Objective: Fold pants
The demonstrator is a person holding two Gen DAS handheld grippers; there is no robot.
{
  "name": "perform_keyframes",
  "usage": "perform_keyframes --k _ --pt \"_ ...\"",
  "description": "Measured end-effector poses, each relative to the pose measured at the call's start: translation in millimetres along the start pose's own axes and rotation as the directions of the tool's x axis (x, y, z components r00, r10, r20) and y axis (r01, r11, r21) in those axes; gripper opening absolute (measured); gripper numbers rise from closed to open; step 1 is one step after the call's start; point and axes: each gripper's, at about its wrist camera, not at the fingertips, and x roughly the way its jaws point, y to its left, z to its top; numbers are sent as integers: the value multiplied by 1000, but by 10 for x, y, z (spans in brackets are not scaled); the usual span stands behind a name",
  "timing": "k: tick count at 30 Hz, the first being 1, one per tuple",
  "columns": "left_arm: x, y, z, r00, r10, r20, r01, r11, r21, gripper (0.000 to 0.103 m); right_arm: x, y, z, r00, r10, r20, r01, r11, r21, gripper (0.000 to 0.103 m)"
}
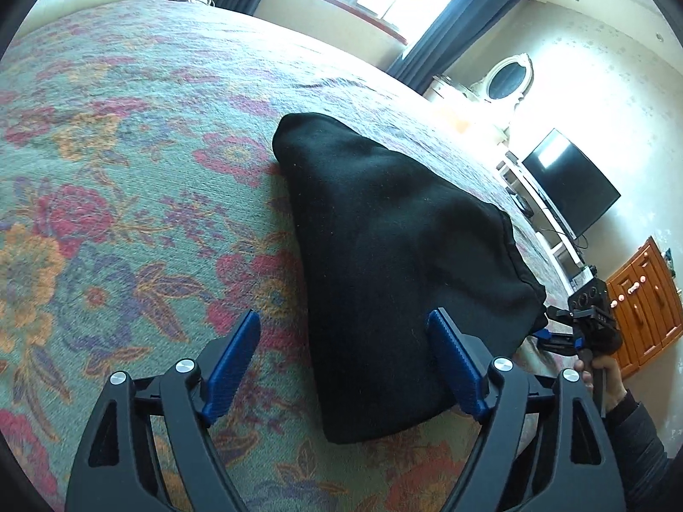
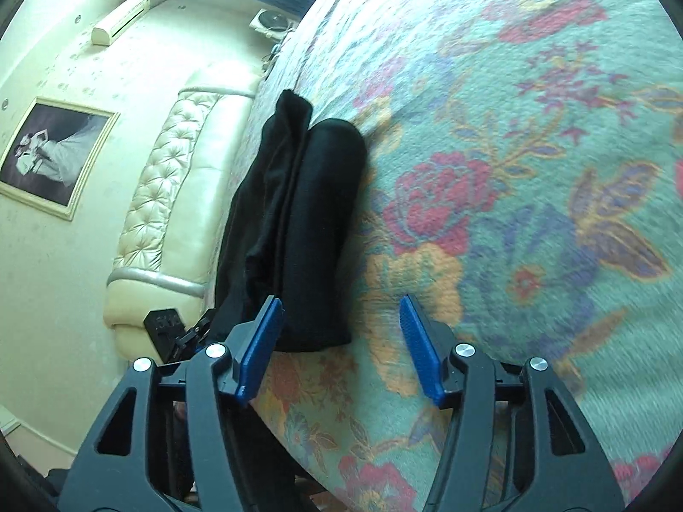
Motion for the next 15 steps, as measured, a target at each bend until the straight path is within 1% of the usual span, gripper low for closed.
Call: perform_keyframes --k 1,2,3,5,6,8,9,11,12,13,15 --pt "-41 -54 -18 999 32 9 -32 999 13 80 -63 30 -61 997 -57 43 57 998 5 59" --pt "-74 -103 -28 997 68 19 -69 997 24 80 -116 75 -133 990 -108 85 109 994 0 64" --pt "-103 -157 -37 995 97 27 -98 995 32 80 -161 144 -217 976 -172 132 174 985 -5 70" --pt "-172 -303 -68 991 124 54 -127 991 49 80 -166 335 -412 932 -307 195 317 948 -24 75" --pt "-210 -383 -91 988 142 65 -146 987 60 80 -137 442 -511 904 -368 218 385 922 -40 77" --pt "-194 -594 -94 979 187 78 -195 976 101 81 -21 659 -694 847 -466 256 499 863 -82 81" --pt "-176 -717 -95 975 204 89 -214 969 126 82 55 770 -769 829 -492 268 534 837 -115 82" --pt "-217 -913 -142 964 236 124 -255 952 172 83 211 1013 -916 812 -507 290 568 802 -187 83" --pt "-243 -990 -158 959 244 142 -268 945 187 84 285 1130 -985 800 -516 305 586 782 -212 87" --pt "-259 -1062 -169 954 254 158 -282 940 193 84 326 1164 -1043 792 -524 312 599 765 -235 89" --pt "-301 -1143 -178 944 275 184 -307 935 176 86 437 1293 -1123 786 -531 317 612 742 -274 89"
